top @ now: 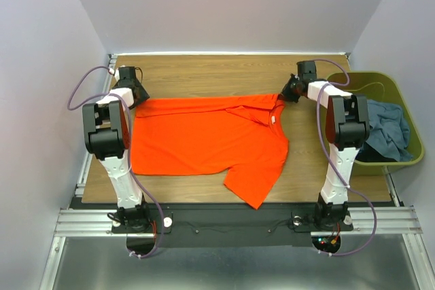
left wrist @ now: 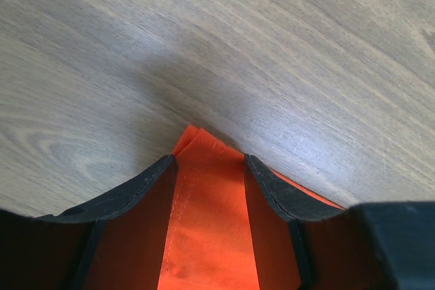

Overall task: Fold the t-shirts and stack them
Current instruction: Fold the tshirt

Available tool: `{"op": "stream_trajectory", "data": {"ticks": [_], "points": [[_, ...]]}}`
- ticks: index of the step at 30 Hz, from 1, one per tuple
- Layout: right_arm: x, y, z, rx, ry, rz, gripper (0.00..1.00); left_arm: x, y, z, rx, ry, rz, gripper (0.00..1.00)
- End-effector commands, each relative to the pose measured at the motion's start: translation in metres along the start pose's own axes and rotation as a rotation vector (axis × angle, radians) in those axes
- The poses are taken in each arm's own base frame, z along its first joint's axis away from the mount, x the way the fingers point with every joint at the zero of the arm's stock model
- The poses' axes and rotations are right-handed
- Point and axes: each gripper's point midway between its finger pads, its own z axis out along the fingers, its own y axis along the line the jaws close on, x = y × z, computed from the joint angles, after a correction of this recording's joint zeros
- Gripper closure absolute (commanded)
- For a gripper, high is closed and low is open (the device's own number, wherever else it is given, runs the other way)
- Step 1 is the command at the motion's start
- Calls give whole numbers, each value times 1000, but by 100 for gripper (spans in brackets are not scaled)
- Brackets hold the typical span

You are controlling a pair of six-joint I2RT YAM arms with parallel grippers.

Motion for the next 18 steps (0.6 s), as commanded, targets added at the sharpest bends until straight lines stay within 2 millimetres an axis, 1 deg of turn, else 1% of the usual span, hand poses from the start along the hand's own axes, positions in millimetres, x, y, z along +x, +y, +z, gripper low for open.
{"op": "stream_trajectory", "data": {"ticks": [1, 4, 7, 8, 10, 11, 13, 15, 16, 18], "points": [[-18, -27, -4, 88, -71, 19, 99, 31, 34, -3, -97, 92, -18, 44], [-18, -32, -5, 93, -70, 44, 99, 32, 42, -6, -113, 92, -37, 44], [-21, -27, -10, 77, -75, 38, 99, 32, 41, -9, -105, 96, -40, 44], [-23, -25, -12, 73, -82, 36, 99, 30, 40, -10, -98, 90, -43, 44], [-27, -17, -16, 38, -81, 22, 99, 28, 35, -11, -74, 90, -45, 44], [-30, -6, -21, 4, -83, 13, 99, 28, 31, -12, -52, 92, -41, 44], [-34, 1, -25, -22, -85, 8, 98, 26, 28, -12, -39, 90, -41, 44], [-40, 12, -32, -51, -97, 1, 95, 25, 27, -13, -33, 89, -40, 44], [-42, 15, -35, -64, -99, -1, 92, 25, 26, -14, -32, 88, -39, 44], [-46, 26, -43, -93, -110, -14, 89, 17, 23, -20, -22, 69, -42, 44]]}}
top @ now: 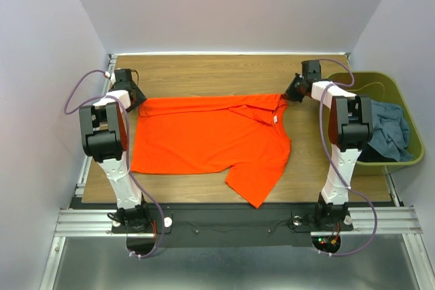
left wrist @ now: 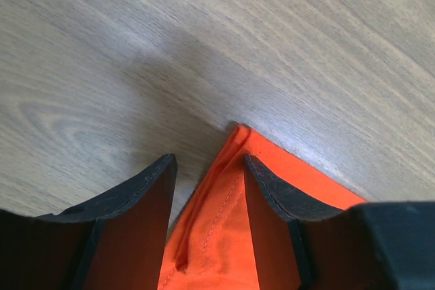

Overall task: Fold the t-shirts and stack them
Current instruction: Fold the tshirt

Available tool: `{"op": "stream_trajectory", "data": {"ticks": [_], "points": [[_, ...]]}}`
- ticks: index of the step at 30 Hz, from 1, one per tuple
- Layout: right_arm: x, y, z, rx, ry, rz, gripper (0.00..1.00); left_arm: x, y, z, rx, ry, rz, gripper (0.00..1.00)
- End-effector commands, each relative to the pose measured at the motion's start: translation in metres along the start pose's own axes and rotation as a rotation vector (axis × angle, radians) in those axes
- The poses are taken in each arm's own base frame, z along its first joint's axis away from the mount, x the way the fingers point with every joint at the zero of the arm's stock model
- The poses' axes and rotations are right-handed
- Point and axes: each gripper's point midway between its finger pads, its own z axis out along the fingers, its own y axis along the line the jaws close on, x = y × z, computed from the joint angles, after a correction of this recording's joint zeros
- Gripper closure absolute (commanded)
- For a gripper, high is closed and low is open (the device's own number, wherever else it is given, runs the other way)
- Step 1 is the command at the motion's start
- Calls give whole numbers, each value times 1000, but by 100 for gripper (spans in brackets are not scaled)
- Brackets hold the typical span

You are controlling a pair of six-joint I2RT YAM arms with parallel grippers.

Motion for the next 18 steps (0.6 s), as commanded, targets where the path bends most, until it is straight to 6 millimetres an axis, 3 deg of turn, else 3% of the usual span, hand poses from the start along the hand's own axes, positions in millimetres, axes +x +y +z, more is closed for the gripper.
{"op": "stream_trajectory", "data": {"ticks": [1, 5, 10, 13, 18], "points": [[-38, 40, -39, -105, -98, -42, 87, 12, 9, -18, -17, 59, 8, 44], [-44, 53, -52, -134, -121, -63, 76, -19, -9, -37, 32, -21, 16, 36], [-45, 69, -59, -185, -119, -99, 75, -38, -48, -50, 110, -73, 66, 34], [-44, 82, -56, -235, -95, -120, 76, -37, -62, -48, 133, -67, 87, 35], [-35, 88, -38, -258, -50, -112, 82, -23, -64, -33, 121, -30, 97, 46]]}}
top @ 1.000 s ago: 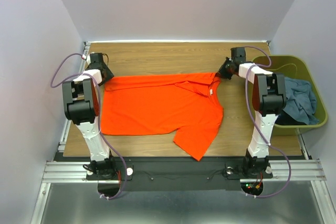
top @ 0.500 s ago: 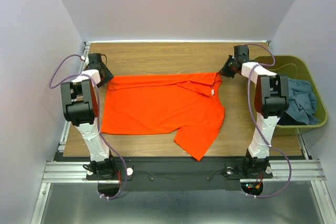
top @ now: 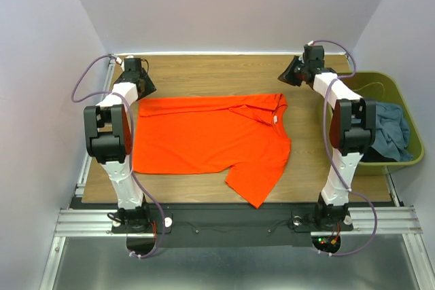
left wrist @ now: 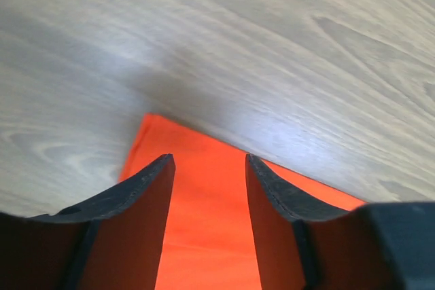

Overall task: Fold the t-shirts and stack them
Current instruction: Fold the tshirt

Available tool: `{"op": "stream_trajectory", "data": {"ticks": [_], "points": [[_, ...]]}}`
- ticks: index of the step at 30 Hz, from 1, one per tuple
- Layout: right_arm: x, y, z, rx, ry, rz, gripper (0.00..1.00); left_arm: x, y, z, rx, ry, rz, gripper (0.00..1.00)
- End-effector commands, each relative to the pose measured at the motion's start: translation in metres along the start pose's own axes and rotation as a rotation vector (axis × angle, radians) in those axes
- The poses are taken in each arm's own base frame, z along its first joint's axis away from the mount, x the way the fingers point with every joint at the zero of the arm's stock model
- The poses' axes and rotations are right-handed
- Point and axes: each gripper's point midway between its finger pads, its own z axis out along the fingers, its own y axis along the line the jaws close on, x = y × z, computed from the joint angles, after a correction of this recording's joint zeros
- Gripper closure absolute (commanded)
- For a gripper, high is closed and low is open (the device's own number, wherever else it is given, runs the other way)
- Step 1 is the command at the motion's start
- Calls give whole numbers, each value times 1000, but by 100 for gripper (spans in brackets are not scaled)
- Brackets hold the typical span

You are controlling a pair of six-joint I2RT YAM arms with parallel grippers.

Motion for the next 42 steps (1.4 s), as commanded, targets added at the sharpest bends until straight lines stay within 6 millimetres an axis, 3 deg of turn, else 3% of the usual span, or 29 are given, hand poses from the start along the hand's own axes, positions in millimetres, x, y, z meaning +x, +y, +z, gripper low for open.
{"op": "stream_trajectory", "data": {"ticks": [1, 6, 12, 20, 25, 30, 34, 37, 39, 42], "points": [[4, 15, 14, -67, 32, -17, 83, -5, -6, 3, 10, -3, 15, 48], [26, -1, 31, -47, 95, 24, 87, 11, 2, 19, -18, 39, 21, 51], [45, -31, 37, 49, 110, 32, 92, 33, 12, 32, -54, 89, 9, 54], [54, -89, 32, 232, 80, 49, 95, 53, 41, 36, -111, 139, -45, 56], [49, -108, 31, 296, 53, 59, 95, 52, 53, 34, -137, 138, -60, 56], [37, -99, 26, 274, 31, 47, 95, 53, 58, 32, -145, 140, -83, 56], [26, -78, 18, 198, 27, -8, 94, 44, 48, 28, -102, 127, -86, 53], [15, -52, 6, 130, 9, -95, 88, 27, 33, 18, -45, 90, -70, 43], [7, -31, -6, 86, -15, -160, 81, 10, 20, 6, -9, 48, -47, 31], [3, -1, -24, 11, -33, -267, 74, -13, 4, -15, 33, -15, -33, 21]]}}
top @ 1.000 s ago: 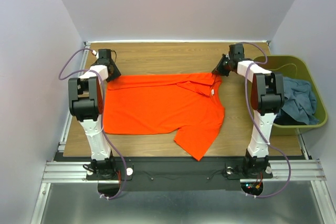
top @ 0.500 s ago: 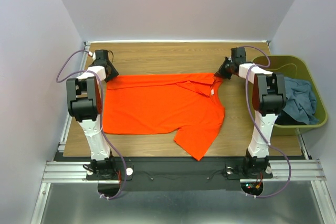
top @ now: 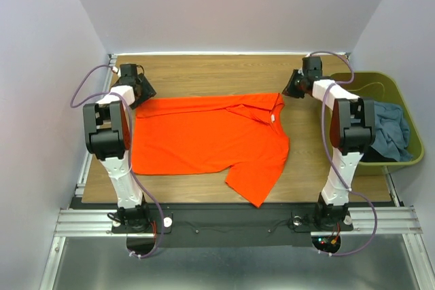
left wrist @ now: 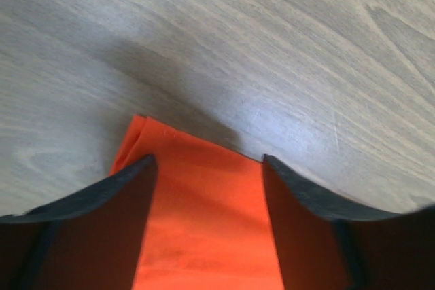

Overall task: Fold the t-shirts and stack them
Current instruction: Fold the tshirt

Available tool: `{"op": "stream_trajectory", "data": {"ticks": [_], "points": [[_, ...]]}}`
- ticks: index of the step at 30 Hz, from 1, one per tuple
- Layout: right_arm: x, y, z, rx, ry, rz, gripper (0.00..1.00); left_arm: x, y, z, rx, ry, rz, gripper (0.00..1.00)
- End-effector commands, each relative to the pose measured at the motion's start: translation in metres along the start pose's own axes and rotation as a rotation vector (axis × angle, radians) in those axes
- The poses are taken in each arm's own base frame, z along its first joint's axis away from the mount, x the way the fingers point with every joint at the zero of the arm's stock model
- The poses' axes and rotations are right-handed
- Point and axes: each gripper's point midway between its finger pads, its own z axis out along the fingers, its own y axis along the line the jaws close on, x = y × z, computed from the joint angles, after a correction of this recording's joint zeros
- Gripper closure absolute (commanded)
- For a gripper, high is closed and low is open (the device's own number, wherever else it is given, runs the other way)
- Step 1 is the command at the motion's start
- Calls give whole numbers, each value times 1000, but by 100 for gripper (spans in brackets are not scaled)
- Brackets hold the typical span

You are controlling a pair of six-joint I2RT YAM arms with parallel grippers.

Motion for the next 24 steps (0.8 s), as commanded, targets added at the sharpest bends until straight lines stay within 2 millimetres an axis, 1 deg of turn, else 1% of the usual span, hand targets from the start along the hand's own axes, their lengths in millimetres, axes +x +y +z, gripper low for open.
{"op": "stream_trajectory", "data": {"ticks": [1, 2, 3, 4, 5, 6, 7, 8, 9, 10, 11, 12, 14, 15, 16, 17, 20, 21, 24], "points": [[-35, 54, -54, -139, -122, -220, 73, -36, -19, -49, 51, -93, 42, 18], [-30, 65, -59, -184, -109, -256, 69, -45, -24, -63, 68, -124, 46, 16], [-26, 80, -68, -225, -112, -324, 67, -47, -27, -70, 77, -135, 51, 12], [-16, 91, -71, -275, -88, -361, 63, -53, -30, -84, 91, -163, 64, 10], [-10, 99, -74, -306, -79, -398, 61, -55, -30, -91, 92, -174, 70, 9], [1, 111, -76, -339, -63, -461, 59, -54, -30, -97, 92, -182, 78, 8], [11, 118, -77, -367, -29, -489, 57, -46, -26, -100, 74, -174, 93, 8], [24, 129, -77, -395, -4, -528, 57, -49, -28, -116, 84, -201, 99, 8], [31, 133, -77, -411, 11, -561, 56, -44, -25, -121, 77, -202, 106, 8], [42, 135, -74, -432, 45, -572, 56, -34, -23, -133, 78, -209, 116, 8], [47, 138, -73, -442, 58, -581, 56, -33, -24, -133, 78, -210, 120, 8], [54, 142, -72, -453, 72, -591, 56, -20, -19, -143, 82, -207, 129, 8], [62, 145, -70, -471, 94, -600, 56, -5, -17, -152, 89, -205, 152, 8], [68, 147, -68, -479, 110, -604, 56, 12, -17, -160, 100, -200, 182, 8], [73, 148, -67, -488, 122, -609, 56, 23, -21, -166, 101, -209, 208, 8], [78, 149, -64, -491, 140, -614, 56, 37, -16, -173, 105, -211, 222, 8], [89, 147, -59, -482, 173, -619, 56, 54, -10, -181, 121, -230, 235, 8], [94, 144, -54, -471, 189, -619, 56, 63, -3, -183, 124, -246, 236, 8], [101, 138, -47, -446, 207, -619, 56, 73, 7, -187, 127, -270, 235, 8]]}}
